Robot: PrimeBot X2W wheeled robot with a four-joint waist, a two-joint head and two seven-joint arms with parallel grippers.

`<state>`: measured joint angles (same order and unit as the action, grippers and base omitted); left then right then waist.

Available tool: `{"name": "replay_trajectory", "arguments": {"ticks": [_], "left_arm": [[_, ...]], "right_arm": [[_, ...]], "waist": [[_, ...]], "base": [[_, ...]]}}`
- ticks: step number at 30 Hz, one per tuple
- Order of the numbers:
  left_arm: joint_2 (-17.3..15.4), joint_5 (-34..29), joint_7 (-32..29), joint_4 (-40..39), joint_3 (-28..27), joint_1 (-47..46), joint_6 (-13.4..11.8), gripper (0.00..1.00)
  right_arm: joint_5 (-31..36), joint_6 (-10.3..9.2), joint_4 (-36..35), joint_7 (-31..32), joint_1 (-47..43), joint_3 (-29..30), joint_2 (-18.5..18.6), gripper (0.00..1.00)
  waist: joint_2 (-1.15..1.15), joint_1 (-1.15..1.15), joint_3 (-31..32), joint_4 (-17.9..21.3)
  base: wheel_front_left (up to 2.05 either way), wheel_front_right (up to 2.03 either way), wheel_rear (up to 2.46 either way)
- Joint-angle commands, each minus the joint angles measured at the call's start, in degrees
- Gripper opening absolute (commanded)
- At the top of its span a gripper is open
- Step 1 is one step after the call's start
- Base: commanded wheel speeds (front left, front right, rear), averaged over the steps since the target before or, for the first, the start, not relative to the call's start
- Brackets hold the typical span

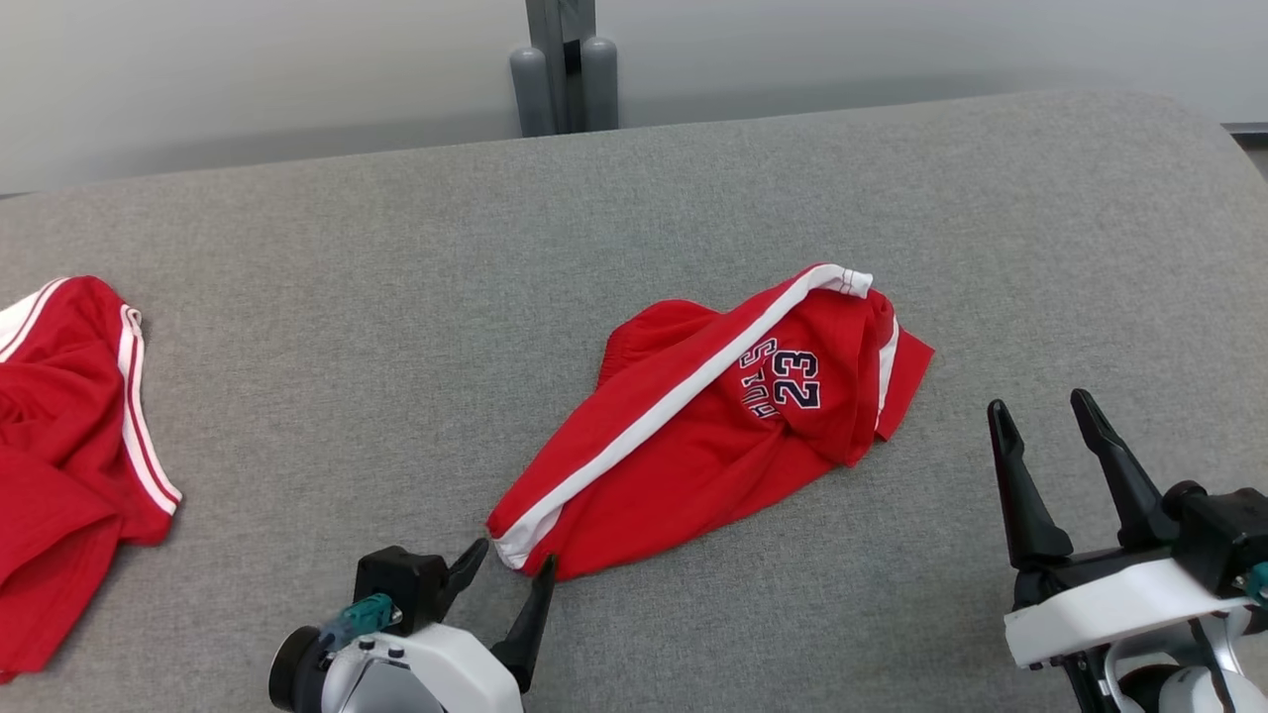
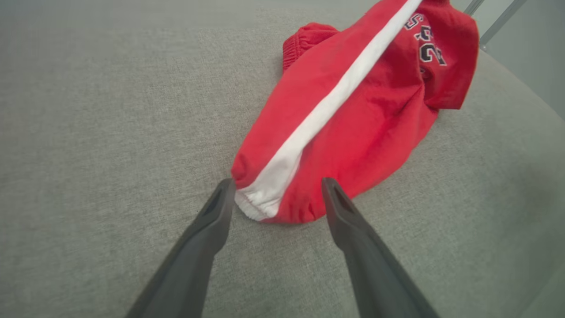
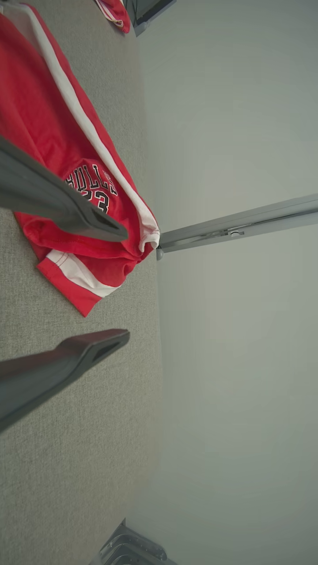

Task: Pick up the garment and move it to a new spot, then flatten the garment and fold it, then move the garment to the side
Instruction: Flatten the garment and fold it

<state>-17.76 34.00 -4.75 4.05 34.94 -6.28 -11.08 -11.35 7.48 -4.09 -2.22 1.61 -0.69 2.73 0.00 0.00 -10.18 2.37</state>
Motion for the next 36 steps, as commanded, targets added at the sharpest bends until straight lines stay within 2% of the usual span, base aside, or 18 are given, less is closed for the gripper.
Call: {"name": "replay_trajectory", "arguments": {"ticks": [1,6,7,10,18,24,30,36], "left_arm": [[-0.3,0.4,-0.2,0.4,-0.1,-0.9,0.4,1.00],[0.2,2.6,-2.6,3.6,-0.2,-2.5,1.9,1.00],[0.1,3.2,-3.3,4.2,-0.4,-3.1,2.1,0.65],[-0.3,3.6,-4.1,4.5,-0.6,-4.3,2.7,0.00],[-0.8,3.0,-3.2,2.9,-0.9,-6.0,2.9,0.00],[-0.5,1.9,-3.2,1.5,0.0,-7.6,3.4,0.00],[0.6,0.7,-2.5,1.9,1.4,-10.1,4.1,0.00],[2.5,0.1,-1.4,3.4,2.7,-12.3,5.4,0.00]], "right_arm": [[-0.2,0.03,0.3,-0.4,0.7,-0.1,0.3,1.00],[-0.2,0.03,0.9,-0.9,1.9,-0.6,0.3,1.00],[-0.1,0.02,1.4,-0.8,2.2,-0.7,0.3,1.00],[0.1,0.03,1.7,-0.9,2.6,-0.6,0.3,1.00],[0.6,0.03,2.1,0.2,5.3,-0.7,0.4,1.00],[-1.8,0.03,4.8,4.9,11.7,-5.0,5.1,1.00],[-4.9,0.01,11.7,7.8,21.0,-9.4,9.8,1.00],[-7.8,0.02,21.2,9.7,28.9,-13.3,12.5,1.00]], "waist": [[0.00,0.00,-0.7,0.5],[0.00,0.00,-2.3,1.5],[0.00,0.00,-2.7,1.8],[0.00,0.00,-3.1,2.0],[0.00,0.00,-4.1,1.4],[0.00,0.00,-4.9,-0.7],[0.00,0.00,-6.5,-3.4],[0.00,0.00,-7.6,-6.3]], "base": [[0.00,0.00,0.00],[0.00,0.00,0.00],[0.00,0.00,0.00],[0.00,0.00,0.00],[0.00,0.00,0.00],[0.00,0.00,0.00],[0.00,0.00,0.00],[0.00,0.00,0.00]]}}
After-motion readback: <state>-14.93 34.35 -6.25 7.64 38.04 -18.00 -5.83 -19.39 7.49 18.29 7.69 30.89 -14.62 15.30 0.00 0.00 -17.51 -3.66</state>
